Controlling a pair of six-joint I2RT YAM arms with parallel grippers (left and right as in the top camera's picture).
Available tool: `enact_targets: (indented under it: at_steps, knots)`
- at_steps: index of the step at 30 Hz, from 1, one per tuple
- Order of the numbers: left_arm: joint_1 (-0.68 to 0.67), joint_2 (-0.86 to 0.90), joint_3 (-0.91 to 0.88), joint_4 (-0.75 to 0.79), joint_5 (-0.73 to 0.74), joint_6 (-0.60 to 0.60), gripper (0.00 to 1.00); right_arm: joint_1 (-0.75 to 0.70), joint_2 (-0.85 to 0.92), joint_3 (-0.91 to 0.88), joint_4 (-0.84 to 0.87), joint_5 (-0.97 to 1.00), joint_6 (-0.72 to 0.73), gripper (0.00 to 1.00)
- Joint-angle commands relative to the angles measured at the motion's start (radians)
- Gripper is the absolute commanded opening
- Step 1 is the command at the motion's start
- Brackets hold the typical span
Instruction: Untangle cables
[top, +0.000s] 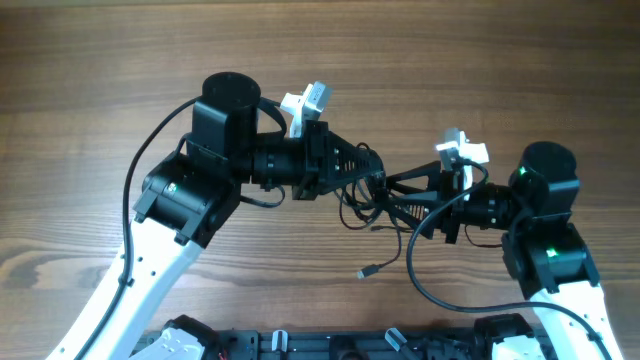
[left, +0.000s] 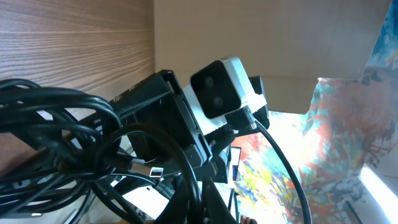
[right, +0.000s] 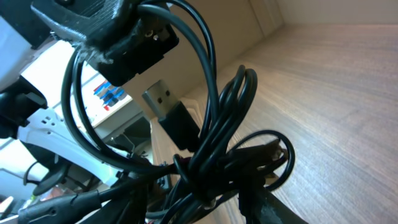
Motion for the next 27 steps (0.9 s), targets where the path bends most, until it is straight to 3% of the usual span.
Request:
enact_targets:
  at_steps: [1, 5, 11, 15, 27]
  knots:
    - [0.000, 0.000, 0.002, 0.006, 0.042, -0.010, 0.04, 0.013, 0.018, 0.013, 0.023, 0.058, -0.019, 0.44]
    - [0.000, 0.000, 0.002, 0.006, 0.042, -0.010, 0.04, 0.013, 0.025, 0.013, 0.048, 0.090, -0.019, 0.31]
    - [0.000, 0.000, 0.002, 0.006, 0.057, -0.010, 0.04, 0.013, 0.025, 0.013, 0.074, 0.090, -0.019, 0.22]
    - [0.000, 0.000, 0.002, 0.006, 0.064, -0.010, 0.04, 0.013, 0.025, 0.013, 0.086, 0.090, -0.019, 0.04]
    - [0.000, 0.000, 0.002, 0.002, 0.060, 0.040, 0.04, 0.013, 0.024, 0.013, 0.161, 0.113, 0.120, 0.05]
